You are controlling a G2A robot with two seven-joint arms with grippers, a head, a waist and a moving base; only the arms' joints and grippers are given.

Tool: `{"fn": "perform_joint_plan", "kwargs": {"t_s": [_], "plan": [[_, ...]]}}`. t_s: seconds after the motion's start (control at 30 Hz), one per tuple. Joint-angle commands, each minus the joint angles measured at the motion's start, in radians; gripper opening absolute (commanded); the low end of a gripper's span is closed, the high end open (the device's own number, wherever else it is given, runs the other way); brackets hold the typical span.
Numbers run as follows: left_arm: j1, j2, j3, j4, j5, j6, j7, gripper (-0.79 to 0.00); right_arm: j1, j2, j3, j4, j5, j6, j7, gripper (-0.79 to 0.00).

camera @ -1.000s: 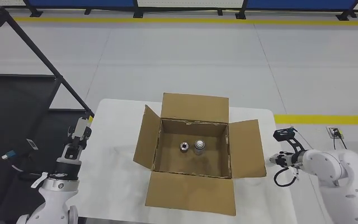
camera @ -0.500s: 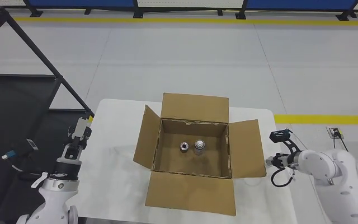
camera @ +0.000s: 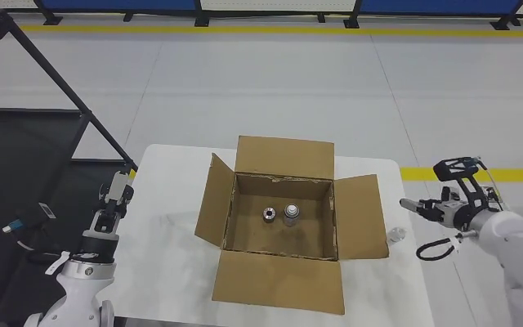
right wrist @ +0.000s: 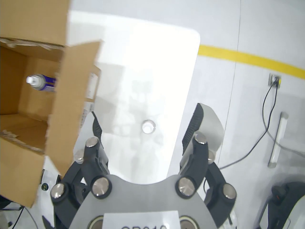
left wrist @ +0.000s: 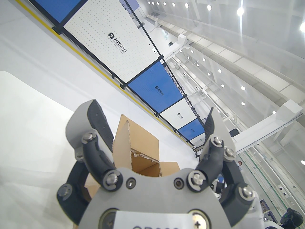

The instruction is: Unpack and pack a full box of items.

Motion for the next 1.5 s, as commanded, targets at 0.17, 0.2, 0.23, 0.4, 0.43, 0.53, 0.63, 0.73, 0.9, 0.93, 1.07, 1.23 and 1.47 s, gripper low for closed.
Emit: {"fn": "perform_joint_plan", "kwargs": {"t_s": [0.17, 0.2, 0.23, 0.4, 0.43, 0.53, 0.63, 0.73, 0.9, 0.93, 1.07, 1.23, 1.47], "plan": [[0.0, 0.0, 0.0, 0.0, 0.0, 0.0, 0.0, 0.0, 0.133, -0.006, -0.29, -0.111, -0.041, -0.094, 0.045, 0.0], [0.0, 0.0, 0.0, 0.0, 0.0, 0.0, 0.0, 0.0, 0.181, -0.012, -0.361, -0.079, -0.047, -0.101, 0.053, 0.0], [0.0, 0.0, 0.0, 0.0, 0.0, 0.0, 0.0, 0.0, 0.233, -0.02, -0.431, -0.04, -0.054, -0.105, 0.059, 0.0], [0.0, 0.0, 0.0, 0.0, 0.0, 0.0, 0.0, 0.0, 0.48, -0.084, -0.758, 0.225, -0.031, -0.097, 0.066, 0.0], [0.0, 0.0, 0.0, 0.0, 0.0, 0.0, 0.0, 0.0, 0.519, -0.1, -0.811, 0.285, -0.025, -0.083, 0.054, 0.0], [0.0, 0.0, 0.0, 0.0, 0.0, 0.0, 0.0, 0.0, 0.618, -0.15, -0.944, 0.458, -0.009, -0.057, 0.022, 0.0], [0.0, 0.0, 0.0, 0.0, 0.0, 0.0, 0.0, 0.0, 0.683, -0.197, -1.03, 0.602, 0.051, -0.064, -0.026, 0.0], [0.0, 0.0, 0.0, 0.0, 0.0, 0.0, 0.0, 0.0, 0.729, -0.238, -1.096, 0.711, 0.081, -0.066, -0.059, 0.0], [0.0, 0.0, 0.0, 0.0, 0.0, 0.0, 0.0, 0.0, 0.769, -0.293, -1.164, 0.853, 0.092, -0.053, -0.133, 0.0], [0.0, 0.0, 0.0, 0.0, 0.0, 0.0, 0.0, 0.0, 0.774, -0.301, -1.17, 0.875, 0.099, -0.055, -0.148, 0.0], [0.0, 0.0, 0.0, 0.0, 0.0, 0.0, 0.0, 0.0, 0.79, -0.33, -1.191, 0.947, 0.109, -0.063, -0.175, -0.36], [0.0, 0.0, 0.0, 0.0, 0.0, 0.0, 0.0, 0.0, 0.805, -0.356, -1.206, 1.008, 0.116, -0.072, -0.178, -0.619], [0.0, 0.0, 0.0, 0.0, 0.0, 0.0, 0.0, 0.0, 0.809, -0.365, -1.189, 1.017, 0.114, -0.08, -0.163, -0.785]]}}
